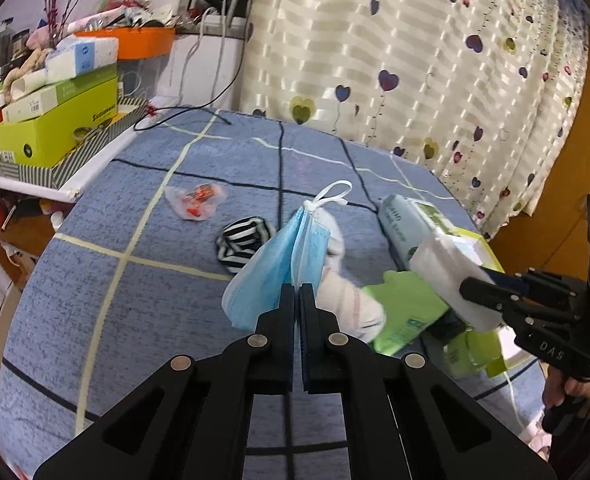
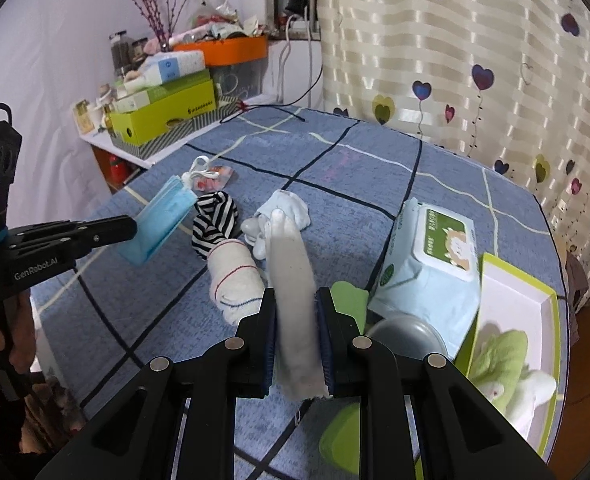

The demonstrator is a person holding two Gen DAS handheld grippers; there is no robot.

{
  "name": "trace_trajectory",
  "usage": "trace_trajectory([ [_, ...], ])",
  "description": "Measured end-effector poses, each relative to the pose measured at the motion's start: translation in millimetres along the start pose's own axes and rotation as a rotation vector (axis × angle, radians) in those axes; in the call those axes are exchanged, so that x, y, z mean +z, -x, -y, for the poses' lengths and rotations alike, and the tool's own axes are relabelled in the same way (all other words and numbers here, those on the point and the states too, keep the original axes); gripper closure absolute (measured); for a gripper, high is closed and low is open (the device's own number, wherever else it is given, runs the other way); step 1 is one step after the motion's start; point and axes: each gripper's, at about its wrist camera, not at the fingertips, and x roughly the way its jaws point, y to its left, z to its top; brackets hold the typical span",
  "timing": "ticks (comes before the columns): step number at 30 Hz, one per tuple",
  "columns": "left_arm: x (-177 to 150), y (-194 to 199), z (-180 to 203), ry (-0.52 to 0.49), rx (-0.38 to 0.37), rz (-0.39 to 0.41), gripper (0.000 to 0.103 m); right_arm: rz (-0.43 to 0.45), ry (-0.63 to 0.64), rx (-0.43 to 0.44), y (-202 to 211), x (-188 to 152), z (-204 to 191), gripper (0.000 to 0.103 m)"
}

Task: Organize soft objects
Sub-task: 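Carry the mask and white cloth over the white box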

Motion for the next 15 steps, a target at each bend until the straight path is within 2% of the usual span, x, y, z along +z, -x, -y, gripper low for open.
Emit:
trace_trajectory([
  [15, 0.9, 10.9, 69.0, -0.079, -0.062, 0.011, 0.101, 0.102, -0.083, -0.034, 60.8, -28.4, 27.0, 0.085],
])
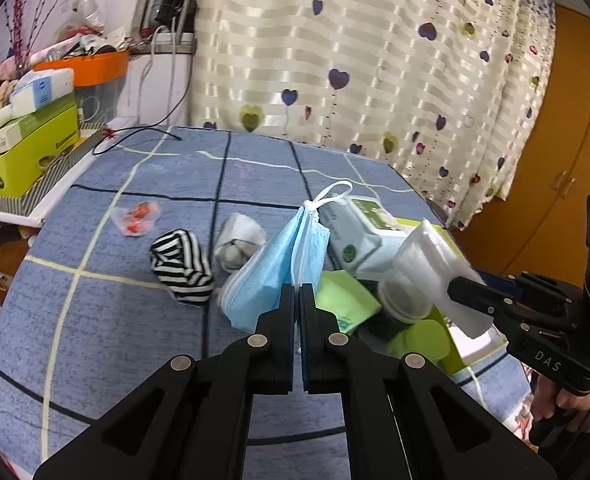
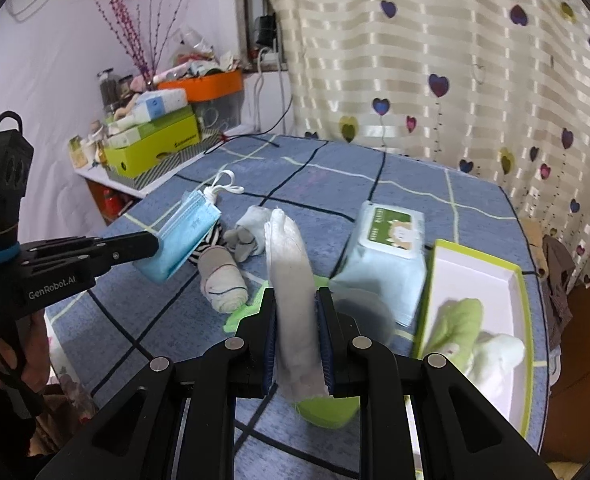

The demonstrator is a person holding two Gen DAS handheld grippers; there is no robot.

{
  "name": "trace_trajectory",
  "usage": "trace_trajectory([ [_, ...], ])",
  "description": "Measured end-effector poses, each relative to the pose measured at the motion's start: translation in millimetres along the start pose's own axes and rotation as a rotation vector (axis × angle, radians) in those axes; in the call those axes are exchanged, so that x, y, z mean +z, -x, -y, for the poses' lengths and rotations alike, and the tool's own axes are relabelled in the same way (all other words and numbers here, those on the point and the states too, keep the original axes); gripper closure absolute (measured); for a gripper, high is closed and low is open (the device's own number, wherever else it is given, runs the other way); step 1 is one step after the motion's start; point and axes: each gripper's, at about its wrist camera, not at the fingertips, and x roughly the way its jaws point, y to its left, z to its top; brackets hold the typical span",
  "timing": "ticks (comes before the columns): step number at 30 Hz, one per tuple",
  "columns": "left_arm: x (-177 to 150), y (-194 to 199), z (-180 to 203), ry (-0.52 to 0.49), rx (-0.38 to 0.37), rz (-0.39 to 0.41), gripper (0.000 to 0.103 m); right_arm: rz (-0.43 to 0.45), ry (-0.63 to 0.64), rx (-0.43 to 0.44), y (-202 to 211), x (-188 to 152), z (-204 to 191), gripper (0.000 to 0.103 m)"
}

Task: Organize soft objects
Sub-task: 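Carry the mask and white cloth over the white box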

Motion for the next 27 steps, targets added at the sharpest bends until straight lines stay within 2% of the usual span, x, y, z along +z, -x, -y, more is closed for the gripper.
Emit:
trace_trajectory([
  [27, 14.2, -4.8, 76.1, -0.098, -0.113, -0.001, 0.101, 0.059, -0.098, -0.087, 45.8, -21.3, 56.1, 0.085],
])
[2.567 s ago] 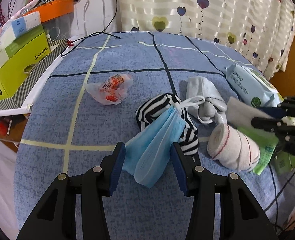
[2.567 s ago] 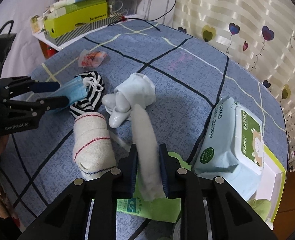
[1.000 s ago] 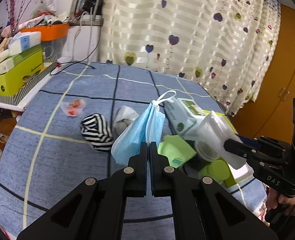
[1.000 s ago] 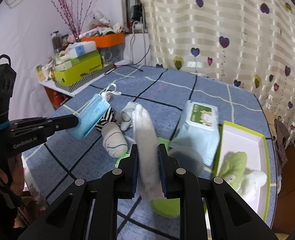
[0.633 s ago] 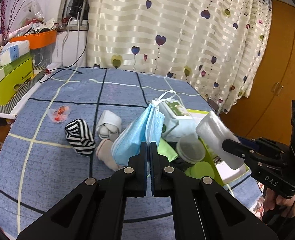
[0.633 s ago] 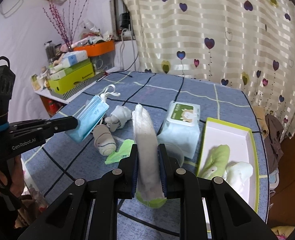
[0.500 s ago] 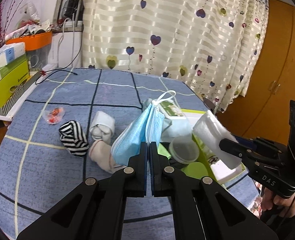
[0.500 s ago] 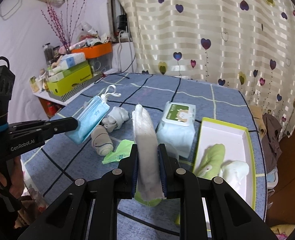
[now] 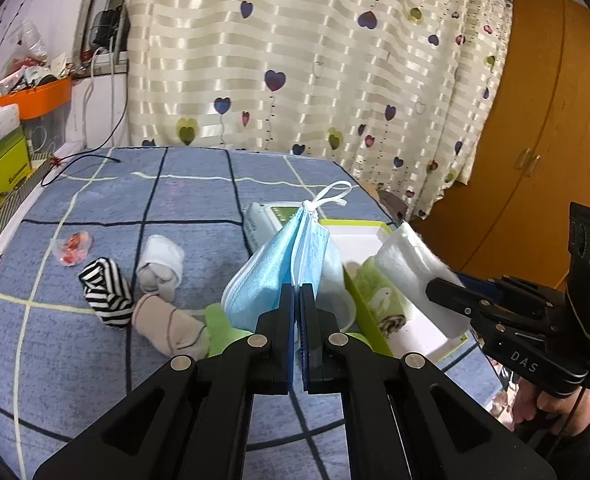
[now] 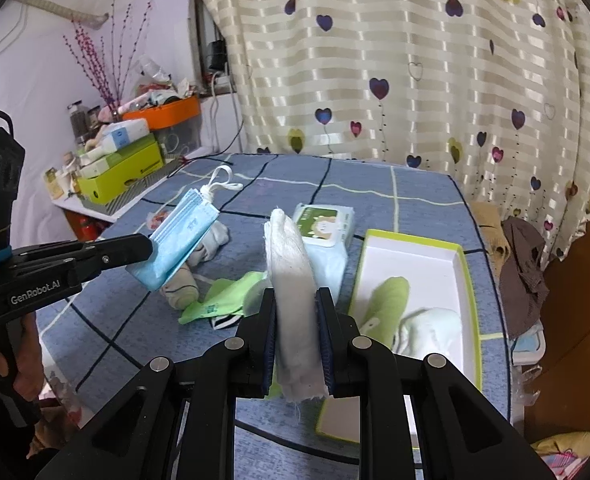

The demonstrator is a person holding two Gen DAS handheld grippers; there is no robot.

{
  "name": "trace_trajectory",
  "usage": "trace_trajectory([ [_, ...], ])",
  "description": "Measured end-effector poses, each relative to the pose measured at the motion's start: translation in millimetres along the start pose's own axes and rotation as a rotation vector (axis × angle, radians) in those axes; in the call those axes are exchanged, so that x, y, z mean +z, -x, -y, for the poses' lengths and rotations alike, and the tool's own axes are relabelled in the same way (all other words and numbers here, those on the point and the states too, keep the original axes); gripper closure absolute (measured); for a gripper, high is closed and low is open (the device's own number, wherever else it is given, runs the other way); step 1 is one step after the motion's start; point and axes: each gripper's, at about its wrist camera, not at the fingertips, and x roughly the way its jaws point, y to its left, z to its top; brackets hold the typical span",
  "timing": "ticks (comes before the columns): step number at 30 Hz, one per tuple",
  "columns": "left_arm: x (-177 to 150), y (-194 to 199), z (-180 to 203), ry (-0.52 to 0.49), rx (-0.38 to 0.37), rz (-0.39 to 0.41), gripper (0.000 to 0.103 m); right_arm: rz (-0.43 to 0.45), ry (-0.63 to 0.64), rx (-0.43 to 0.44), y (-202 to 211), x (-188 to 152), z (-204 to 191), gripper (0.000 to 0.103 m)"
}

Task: Organize soft objects
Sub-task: 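Carry the mask and white cloth over the white box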

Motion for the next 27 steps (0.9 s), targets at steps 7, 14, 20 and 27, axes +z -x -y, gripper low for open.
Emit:
trace_trajectory([
  [7, 4.8, -7.2, 22.5, -0.032, -0.035, -0.008, 0.101, 0.011, -0.031, -0.033, 10.2, -5.8, 19.7, 0.085],
  [14, 9.3, -17.9, 46.7, -0.065, -0.065, -0.022, 0.101, 0.022, -0.082, -0.082, 20.6, -12.5, 48.7, 0.085],
  [20, 12.5, -26.9, 62.9, -0.085, -0.09, -0.029, 0.101, 0.027, -0.136, -0.129, 28.2, -20.2, 77.4, 0.085],
  [27, 14.0, -39.5, 78.9, -0.103, -0.113, -0.048, 0.101, 0.003, -0.177, -0.159, 21.8, -30.4, 99.9, 0.085],
])
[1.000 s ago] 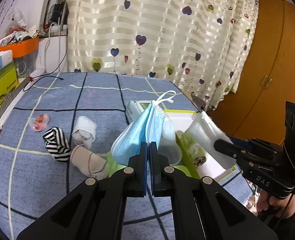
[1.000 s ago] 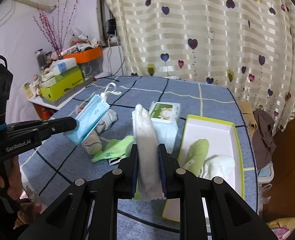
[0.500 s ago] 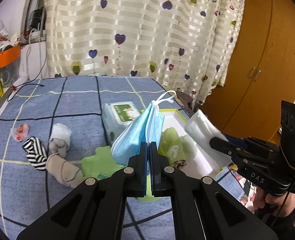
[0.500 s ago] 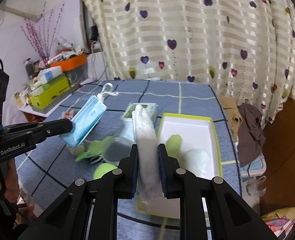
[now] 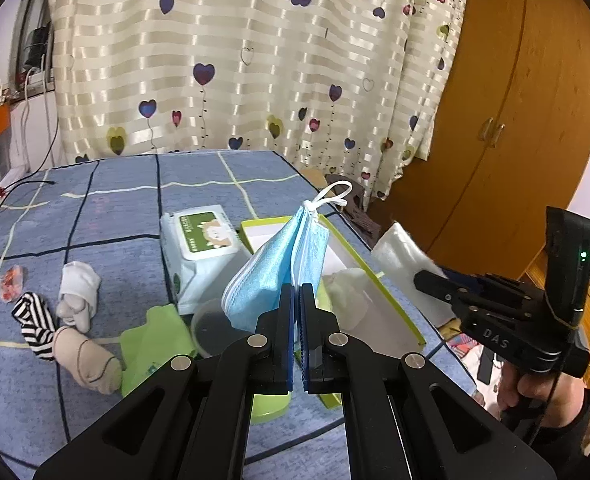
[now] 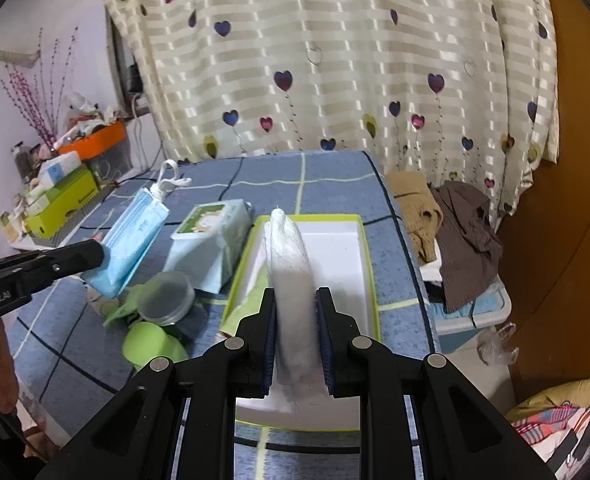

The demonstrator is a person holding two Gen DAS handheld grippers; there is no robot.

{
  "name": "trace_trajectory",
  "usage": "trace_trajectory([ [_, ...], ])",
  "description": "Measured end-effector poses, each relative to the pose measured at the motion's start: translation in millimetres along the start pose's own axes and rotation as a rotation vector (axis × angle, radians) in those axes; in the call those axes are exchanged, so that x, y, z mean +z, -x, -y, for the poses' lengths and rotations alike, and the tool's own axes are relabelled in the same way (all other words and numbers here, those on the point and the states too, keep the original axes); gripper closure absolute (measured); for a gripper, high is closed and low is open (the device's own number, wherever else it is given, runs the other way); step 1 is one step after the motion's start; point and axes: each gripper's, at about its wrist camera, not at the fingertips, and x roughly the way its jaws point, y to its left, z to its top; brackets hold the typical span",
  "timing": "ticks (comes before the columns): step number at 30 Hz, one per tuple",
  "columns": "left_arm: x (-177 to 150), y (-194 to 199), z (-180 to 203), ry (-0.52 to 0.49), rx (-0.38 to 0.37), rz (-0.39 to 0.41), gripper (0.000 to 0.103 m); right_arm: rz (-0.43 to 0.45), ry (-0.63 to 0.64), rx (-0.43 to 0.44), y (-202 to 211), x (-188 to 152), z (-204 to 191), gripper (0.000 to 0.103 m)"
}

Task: Organize soft objects
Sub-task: 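Carry the mask and white cloth over the white box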

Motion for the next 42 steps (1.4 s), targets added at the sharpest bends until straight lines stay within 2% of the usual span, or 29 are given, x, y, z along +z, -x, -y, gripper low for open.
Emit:
trace_trajectory([
  [7, -0.9, -15.4, 9.6, -0.007, -0.023, -0.032, 0.101, -0.052, -0.034, -0.03, -20.2, -11.3, 16.5, 0.085],
  [15, -15.6, -43.7, 28.9, -0.014, -0.1, -0.127, 0.101, -0.121, -0.054, -0.07, -36.4, -30.6, 26.6, 0.085],
  [19, -20.6, -52.3, 36.0, -0.02, -0.113, -0.152, 0.101, -0.157, -0.064, -0.088, -49.3, -37.6, 31.9, 0.085],
  [35, -14.2, -67.2, 34.8, -0.002, -0.098, -0.179, 0.101, -0.154, -0.039, -0.053, -92.1, -18.0, 39.2, 0.085],
  [37, -15.1, -72.2, 38.0, -0.003, -0.106, -0.19, 0.101, -0.152, -0.041, -0.027, -89.4, -19.9, 39.7, 0.078],
  [39, -16.5, -76.3, 41.7, -0.006, -0.115, -0.2, 0.101, -0.147, -0.04, -0.022, -84.9, -22.8, 40.6, 0.058],
  [42, -19.6, -84.3, 49.1, -0.015, -0.126, -0.221, 0.101, -0.141, -0.044, -0.023, -77.3, -25.5, 43.5, 0.055],
])
